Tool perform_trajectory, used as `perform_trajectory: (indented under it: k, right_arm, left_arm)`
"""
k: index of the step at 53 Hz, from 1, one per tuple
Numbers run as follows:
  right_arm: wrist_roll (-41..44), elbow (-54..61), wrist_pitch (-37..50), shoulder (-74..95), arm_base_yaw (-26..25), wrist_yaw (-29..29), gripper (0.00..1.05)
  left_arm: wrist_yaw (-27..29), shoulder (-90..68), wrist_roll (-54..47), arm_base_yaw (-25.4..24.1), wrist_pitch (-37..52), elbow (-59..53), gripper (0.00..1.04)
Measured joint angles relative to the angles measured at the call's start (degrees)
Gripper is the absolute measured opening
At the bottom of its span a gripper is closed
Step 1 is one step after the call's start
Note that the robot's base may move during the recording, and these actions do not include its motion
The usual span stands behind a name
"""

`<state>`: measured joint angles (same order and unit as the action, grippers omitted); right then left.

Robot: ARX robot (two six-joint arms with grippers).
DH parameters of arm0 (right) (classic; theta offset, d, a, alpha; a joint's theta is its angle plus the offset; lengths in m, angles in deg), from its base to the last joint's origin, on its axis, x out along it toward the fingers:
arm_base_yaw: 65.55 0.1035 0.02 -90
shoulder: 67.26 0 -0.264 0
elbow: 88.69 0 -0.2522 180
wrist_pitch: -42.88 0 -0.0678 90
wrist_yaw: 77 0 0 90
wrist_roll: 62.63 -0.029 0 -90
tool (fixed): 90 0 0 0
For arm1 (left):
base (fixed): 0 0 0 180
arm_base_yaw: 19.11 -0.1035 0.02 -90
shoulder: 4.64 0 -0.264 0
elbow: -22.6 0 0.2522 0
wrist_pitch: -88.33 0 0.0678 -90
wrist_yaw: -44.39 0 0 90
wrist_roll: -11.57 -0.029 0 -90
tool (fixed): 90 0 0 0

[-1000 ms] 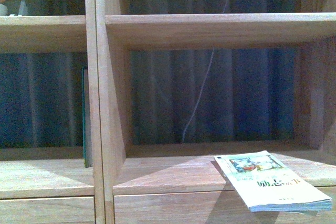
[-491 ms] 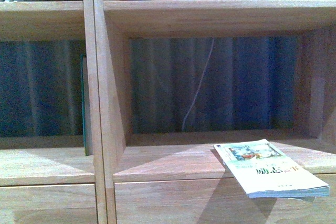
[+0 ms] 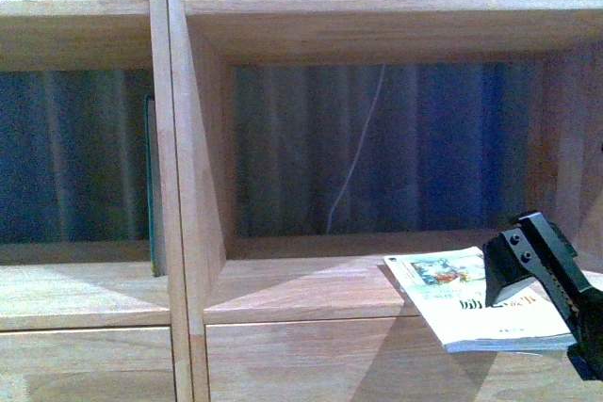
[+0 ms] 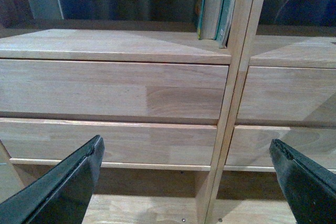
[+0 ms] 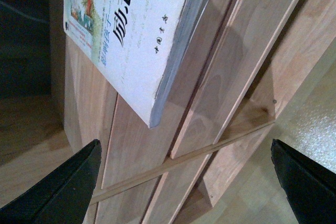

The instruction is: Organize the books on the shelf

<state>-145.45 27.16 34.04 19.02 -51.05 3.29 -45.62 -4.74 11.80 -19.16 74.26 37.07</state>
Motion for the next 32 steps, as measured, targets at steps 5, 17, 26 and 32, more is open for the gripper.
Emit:
perform_trajectory:
  k: [5,17,26,32]
  right_arm:
    - [-1.66,-2.73,-0.11,2.71,-0.24,0.74,0.98]
    - [-4.76,-8.13,-1.51,9.25,-1.42,1.22,0.98]
    - [-6.71,-11.74,-2.97,13.62,-2.4,0.63,0.98]
    - [-7.65,-14.12,-3.56,16.09,-3.02,0.28,0.98]
  left_arm:
    - [0.0,0.0,0.0,0.0,0.0,0.0,0.97]
    - [0.0,0.0,0.0,0.0,0.0,0.0,0.97]
    - [0.0,0.0,-0.02,0.0,0.0,0.0,0.97]
    - [0.0,0.0,0.0,0.0,0.0,0.0,0.97]
